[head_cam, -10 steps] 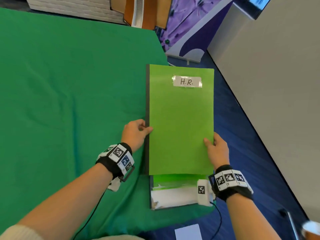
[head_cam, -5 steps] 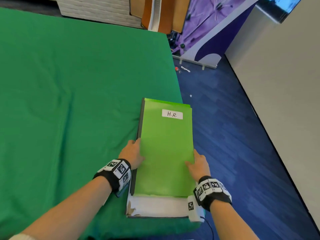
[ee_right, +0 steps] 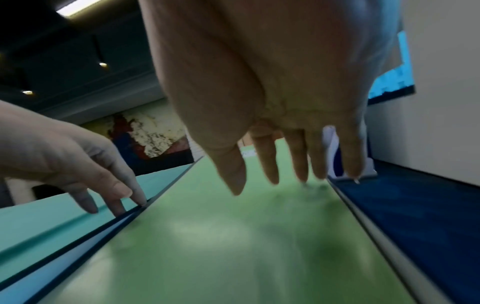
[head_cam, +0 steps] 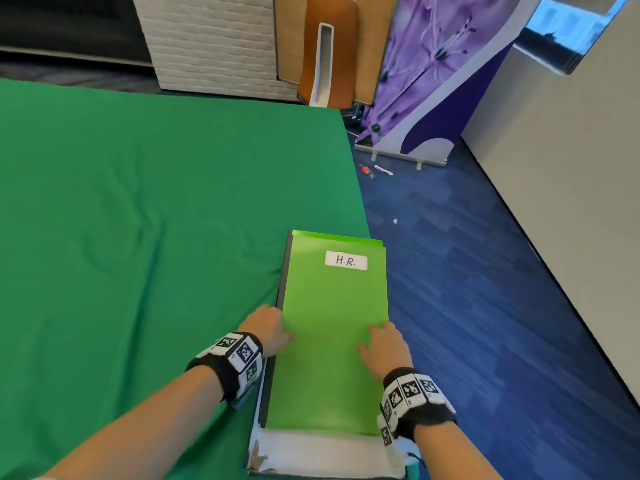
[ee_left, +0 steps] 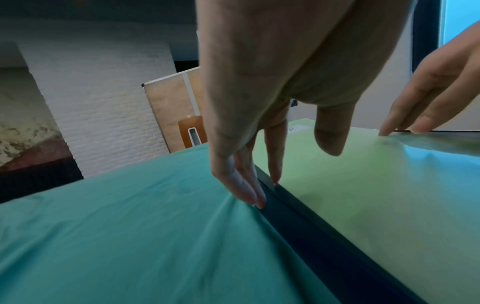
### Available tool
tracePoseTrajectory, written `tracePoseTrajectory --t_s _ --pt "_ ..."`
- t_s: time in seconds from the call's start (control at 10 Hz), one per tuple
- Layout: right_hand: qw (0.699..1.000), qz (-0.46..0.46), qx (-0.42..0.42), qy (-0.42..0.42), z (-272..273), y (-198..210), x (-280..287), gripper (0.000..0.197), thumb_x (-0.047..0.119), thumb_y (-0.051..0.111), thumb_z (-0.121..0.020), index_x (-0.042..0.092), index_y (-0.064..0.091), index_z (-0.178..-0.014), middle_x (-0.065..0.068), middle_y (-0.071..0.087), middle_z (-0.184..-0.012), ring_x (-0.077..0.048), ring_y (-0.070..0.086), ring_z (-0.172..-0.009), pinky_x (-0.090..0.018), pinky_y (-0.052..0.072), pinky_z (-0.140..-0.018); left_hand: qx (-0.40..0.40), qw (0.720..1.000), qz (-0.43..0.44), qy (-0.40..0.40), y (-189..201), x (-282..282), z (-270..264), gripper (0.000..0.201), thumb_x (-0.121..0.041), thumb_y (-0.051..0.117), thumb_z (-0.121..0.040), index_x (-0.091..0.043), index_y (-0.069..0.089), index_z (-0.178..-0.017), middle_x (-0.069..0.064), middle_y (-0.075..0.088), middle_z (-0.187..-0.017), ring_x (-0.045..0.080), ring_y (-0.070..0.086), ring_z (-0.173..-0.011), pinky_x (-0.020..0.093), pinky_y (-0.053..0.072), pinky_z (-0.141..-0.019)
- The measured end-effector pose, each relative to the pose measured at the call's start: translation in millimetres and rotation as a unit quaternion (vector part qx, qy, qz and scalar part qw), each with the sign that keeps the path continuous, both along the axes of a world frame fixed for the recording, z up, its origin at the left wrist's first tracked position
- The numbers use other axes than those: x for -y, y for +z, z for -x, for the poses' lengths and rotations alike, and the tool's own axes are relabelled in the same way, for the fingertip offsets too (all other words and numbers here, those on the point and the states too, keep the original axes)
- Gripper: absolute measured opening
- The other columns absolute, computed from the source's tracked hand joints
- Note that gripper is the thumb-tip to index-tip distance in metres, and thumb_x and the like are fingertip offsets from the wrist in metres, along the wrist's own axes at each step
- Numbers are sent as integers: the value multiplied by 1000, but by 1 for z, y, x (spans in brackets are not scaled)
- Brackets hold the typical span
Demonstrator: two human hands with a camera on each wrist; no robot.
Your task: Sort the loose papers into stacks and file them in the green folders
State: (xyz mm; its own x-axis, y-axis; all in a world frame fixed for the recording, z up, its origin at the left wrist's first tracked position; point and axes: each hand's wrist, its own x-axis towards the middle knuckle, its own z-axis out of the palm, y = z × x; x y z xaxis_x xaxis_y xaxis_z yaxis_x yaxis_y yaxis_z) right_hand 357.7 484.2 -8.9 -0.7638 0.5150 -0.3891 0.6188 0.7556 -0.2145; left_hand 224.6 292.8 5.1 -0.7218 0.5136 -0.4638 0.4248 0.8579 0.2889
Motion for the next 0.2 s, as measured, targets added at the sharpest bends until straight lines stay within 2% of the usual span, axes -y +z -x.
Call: tracePoseTrajectory --t_s 0.1,0.2 --pt "991 41 61 115 14 26 0 49 38 50 -97 13 49 -138 -10 49 -142 -27 46 -130 -37 38 -109 -18 999 31 -32 20 -8 19 39 -44 58 -93 -6 60 -95 9 59 -95 19 53 -79 27 45 -71" --pt "979 83 87 165 34 61 5 53 41 51 -97 12 47 -141 -8 50 -143 -25 47 -130 -34 37 -109 -22 999 -5 -38 50 -15 41 38 -46 58 -92 -9 63 -87 4 60 -76 17 53 -66 29 49 -68"
